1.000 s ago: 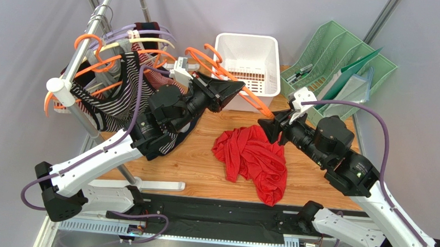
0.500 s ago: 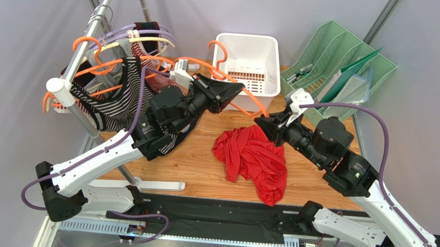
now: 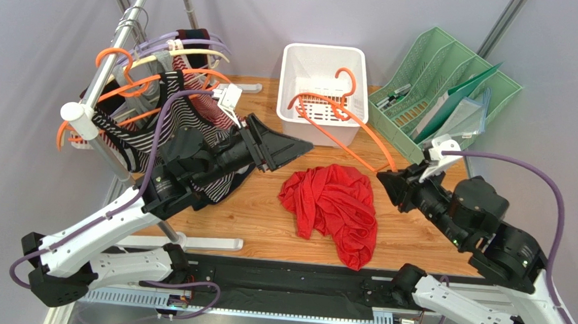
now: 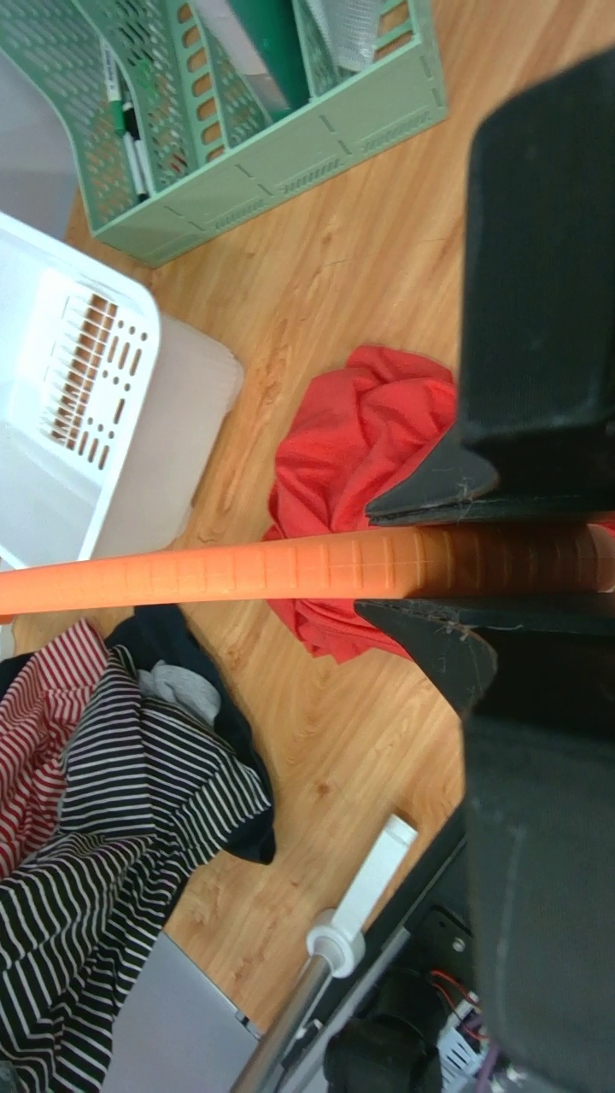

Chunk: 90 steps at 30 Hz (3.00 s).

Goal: Remove the tank top from the hanger
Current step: Place the hanger at the clothesline.

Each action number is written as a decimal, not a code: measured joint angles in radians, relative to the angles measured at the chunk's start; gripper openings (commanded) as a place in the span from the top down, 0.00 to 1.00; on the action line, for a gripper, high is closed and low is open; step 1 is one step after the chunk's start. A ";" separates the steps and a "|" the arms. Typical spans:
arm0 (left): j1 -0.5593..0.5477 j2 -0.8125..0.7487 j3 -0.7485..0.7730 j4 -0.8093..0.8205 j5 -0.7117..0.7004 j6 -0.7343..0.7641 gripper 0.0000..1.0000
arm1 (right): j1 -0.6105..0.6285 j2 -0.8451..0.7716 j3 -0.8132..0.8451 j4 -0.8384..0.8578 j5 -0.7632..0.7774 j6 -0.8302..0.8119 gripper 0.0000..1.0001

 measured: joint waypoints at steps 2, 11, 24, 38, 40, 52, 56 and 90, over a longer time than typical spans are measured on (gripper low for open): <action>0.000 -0.033 -0.025 -0.002 0.066 0.085 0.29 | 0.000 -0.021 0.020 -0.058 -0.010 0.017 1.00; 0.000 -0.443 -0.324 -0.106 0.359 0.364 0.30 | -0.001 -0.058 0.046 -0.285 -0.256 0.049 1.00; -0.004 -0.968 -0.411 -0.169 0.580 0.379 0.28 | 0.010 0.163 0.043 -0.076 -0.683 -0.004 1.00; -0.005 -0.966 -0.405 -0.310 0.577 0.382 0.28 | 0.138 0.565 0.426 0.219 -0.765 -0.135 1.00; -0.005 -0.966 -0.404 -0.321 0.576 0.384 0.28 | 0.139 0.600 0.475 0.233 -0.763 -0.154 1.00; -0.005 -0.966 -0.398 -0.353 0.576 0.397 0.28 | 0.145 0.635 0.561 0.185 -0.729 -0.266 1.00; -0.005 -0.966 -0.393 -0.364 0.570 0.410 0.28 | 0.145 0.504 0.425 0.111 -0.676 -0.294 1.00; -0.005 -0.966 -0.372 -0.421 0.523 0.433 0.29 | 0.121 1.012 1.022 0.156 -0.867 -0.277 1.00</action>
